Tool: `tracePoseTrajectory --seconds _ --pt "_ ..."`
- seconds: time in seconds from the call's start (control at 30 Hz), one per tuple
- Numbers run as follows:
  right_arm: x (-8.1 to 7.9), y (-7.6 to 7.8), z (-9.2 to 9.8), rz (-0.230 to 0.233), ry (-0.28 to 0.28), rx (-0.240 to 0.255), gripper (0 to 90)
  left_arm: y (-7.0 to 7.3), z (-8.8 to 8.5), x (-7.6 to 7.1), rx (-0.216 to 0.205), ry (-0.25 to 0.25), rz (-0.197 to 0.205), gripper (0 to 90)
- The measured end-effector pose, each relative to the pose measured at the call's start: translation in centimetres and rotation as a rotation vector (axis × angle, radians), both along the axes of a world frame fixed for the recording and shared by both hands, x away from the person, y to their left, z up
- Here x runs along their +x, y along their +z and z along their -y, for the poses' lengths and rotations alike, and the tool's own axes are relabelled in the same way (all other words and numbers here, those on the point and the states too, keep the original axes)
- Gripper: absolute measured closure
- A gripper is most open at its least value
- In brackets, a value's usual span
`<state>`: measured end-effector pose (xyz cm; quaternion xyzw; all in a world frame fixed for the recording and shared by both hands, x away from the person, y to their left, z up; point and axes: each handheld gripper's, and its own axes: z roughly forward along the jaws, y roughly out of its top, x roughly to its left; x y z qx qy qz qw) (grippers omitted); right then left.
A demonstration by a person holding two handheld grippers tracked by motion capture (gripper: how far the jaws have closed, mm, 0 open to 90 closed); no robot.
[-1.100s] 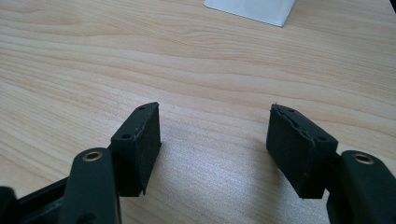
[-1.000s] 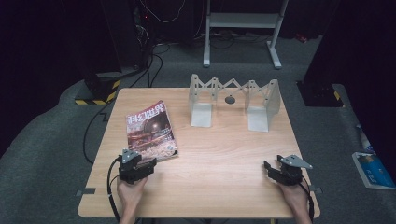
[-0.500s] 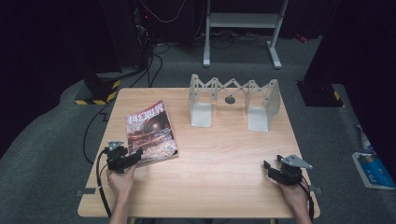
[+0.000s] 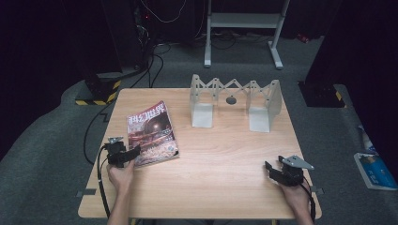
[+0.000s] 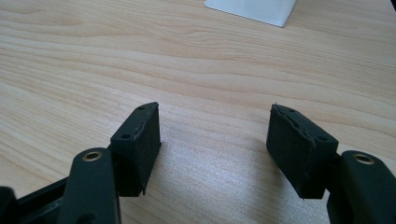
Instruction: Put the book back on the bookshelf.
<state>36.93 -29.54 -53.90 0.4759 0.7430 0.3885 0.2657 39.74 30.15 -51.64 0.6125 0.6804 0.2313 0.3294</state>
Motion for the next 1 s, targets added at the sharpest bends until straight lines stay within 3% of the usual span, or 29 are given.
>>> tracePoseTrajectory --seconds 0.27,0.37,0.5,0.73,0.9,1.0 --pt "0.0 0.0 0.0 0.001 0.0 -0.001 35.1 -0.5 -0.1 0.4 0.017 0.015 -0.006 34.2" --pt "0.0 0.0 0.0 0.003 0.002 -0.005 35.1 -0.6 0.3 0.4 0.045 -0.009 -0.001 33.3" --pt "0.0 0.0 0.0 0.006 0.001 -0.006 35.0 -0.7 0.8 0.4 0.05 -0.037 0.014 35.9" --pt "0.0 0.0 0.0 0.007 0.0 -0.007 35.0 -0.7 1.0 0.4 0.066 -0.036 0.017 36.6" --pt "0.0 0.0 0.0 0.009 0.002 -0.008 35.0 -1.2 1.1 0.0 0.066 -0.025 0.061 36.9" --pt "0.0 0.0 0.0 0.008 0.002 -0.008 35.1 -1.2 1.2 -0.1 0.067 -0.018 0.066 37.1"
